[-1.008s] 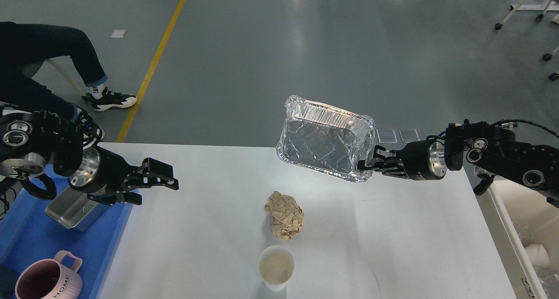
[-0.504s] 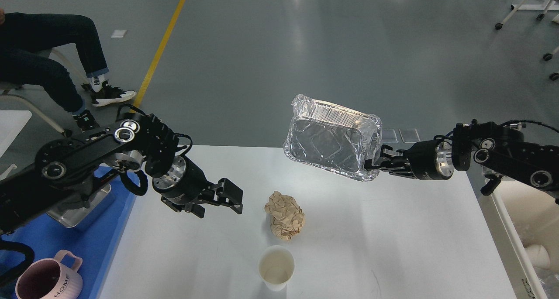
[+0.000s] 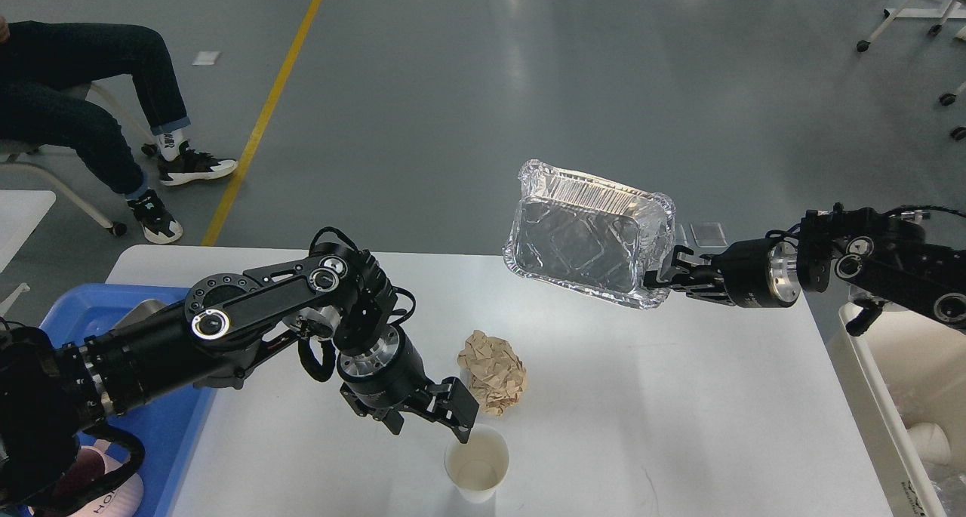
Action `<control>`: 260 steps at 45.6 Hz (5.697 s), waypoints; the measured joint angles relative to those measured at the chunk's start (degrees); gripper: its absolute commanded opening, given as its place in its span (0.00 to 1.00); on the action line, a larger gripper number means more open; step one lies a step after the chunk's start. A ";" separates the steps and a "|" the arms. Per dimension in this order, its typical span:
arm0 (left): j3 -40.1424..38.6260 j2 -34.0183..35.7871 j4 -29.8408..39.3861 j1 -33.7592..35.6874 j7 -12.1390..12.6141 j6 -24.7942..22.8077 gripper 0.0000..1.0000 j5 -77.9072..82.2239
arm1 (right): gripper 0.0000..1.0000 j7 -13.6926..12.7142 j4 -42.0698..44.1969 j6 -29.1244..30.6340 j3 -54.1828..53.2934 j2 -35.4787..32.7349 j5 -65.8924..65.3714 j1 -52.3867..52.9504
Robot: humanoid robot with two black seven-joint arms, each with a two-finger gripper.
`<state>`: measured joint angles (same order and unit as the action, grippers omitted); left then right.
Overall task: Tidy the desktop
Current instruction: 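Reach the left gripper down and grasp the white paper cup, then lift the paper cup and lower it into the held foil tray, then release the cup and raise the left gripper away from the tray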
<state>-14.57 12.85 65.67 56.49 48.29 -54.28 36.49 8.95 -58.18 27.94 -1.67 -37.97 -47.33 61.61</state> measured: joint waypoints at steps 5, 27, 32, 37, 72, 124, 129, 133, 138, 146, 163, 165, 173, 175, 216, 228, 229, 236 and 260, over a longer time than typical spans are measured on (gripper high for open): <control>1.72 -0.54 -0.10 -0.26 0.08 -0.03 0.95 1.38 | 0.00 0.01 0.03 -0.07 -0.01 0.00 0.12 0.00; 0.91 -6.10 -4.06 -3.50 -2.94 2.71 0.00 16.49 | 0.00 0.01 -0.03 -0.11 -0.96 -0.88 0.39 -0.06; 0.72 -6.38 -4.14 -3.41 -2.70 3.75 0.00 18.41 | 0.00 0.01 -0.08 -0.02 -1.04 -1.20 0.39 -0.13; 0.47 -6.37 -4.13 -2.97 -2.51 4.15 0.00 19.69 | 0.00 0.01 -0.17 0.01 -1.07 -1.46 0.39 -0.38; -25.88 11.29 2.43 -2.61 -1.62 -0.72 0.00 17.20 | 0.00 0.01 0.09 0.58 -0.33 -1.52 0.24 -1.27; -36.44 -6.35 -18.05 18.03 -1.54 -0.73 0.00 13.95 | 0.00 -0.07 -3.71 3.27 2.81 10.94 -2.68 2.36; -35.61 -9.11 -18.11 18.05 -1.19 -0.73 0.00 13.96 | 0.00 -0.18 -3.28 3.27 2.91 11.36 -2.68 2.39; -34.40 -10.47 -18.12 18.05 -0.44 -0.73 0.00 13.88 | 0.00 -0.24 -2.43 3.27 2.95 11.89 -2.68 2.34; -32.85 -11.08 -18.12 18.05 0.38 -0.73 0.00 13.57 | 0.00 -0.25 -1.85 3.23 2.96 12.38 -2.68 2.29; -28.28 -11.17 -18.10 17.61 0.98 -0.72 0.00 13.09 | 0.00 -0.29 -1.01 3.17 2.96 12.48 -2.63 2.28; -25.06 -11.05 -17.87 16.63 1.26 -0.72 0.00 13.00 | 0.00 -0.31 0.63 3.17 2.90 12.53 -2.52 2.42; -23.95 -11.01 -17.89 16.39 1.30 -0.72 0.00 13.00 | 0.00 -0.31 0.61 3.17 2.87 12.61 -2.51 2.39; -22.54 -10.91 -18.01 15.28 1.36 -0.72 0.01 13.38 | 0.00 -0.28 0.46 3.09 2.80 12.69 -2.26 2.38; -22.48 -10.91 -18.03 14.88 1.37 -0.72 0.01 13.58 | 0.00 -0.27 0.40 3.08 2.75 12.60 -2.15 2.38; -30.10 -9.03 -18.13 15.62 1.06 -0.72 0.99 12.84 | 0.00 -0.20 -1.14 3.08 2.19 10.21 -1.88 2.08; -33.93 -4.21 -17.47 15.20 0.62 -0.71 0.99 10.33 | 0.00 -0.21 -1.07 3.08 2.24 10.33 -1.88 2.30; -34.12 -3.63 -17.39 14.85 0.51 -0.71 0.99 9.29 | 0.00 -0.22 -1.07 3.08 2.25 10.33 -1.88 2.32; -34.75 0.41 -17.33 12.84 0.33 -0.71 0.99 2.26 | 0.00 -0.25 -1.07 3.08 2.28 10.15 -1.89 2.35; -49.06 3.49 -16.85 -1.39 -26.71 13.09 0.99 10.28 | 0.00 -0.25 -1.07 3.08 2.47 9.25 -1.80 1.76</control>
<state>-63.63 16.34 48.82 55.11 21.58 -41.19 46.77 8.70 -59.25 31.02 0.81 -28.72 -49.12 63.37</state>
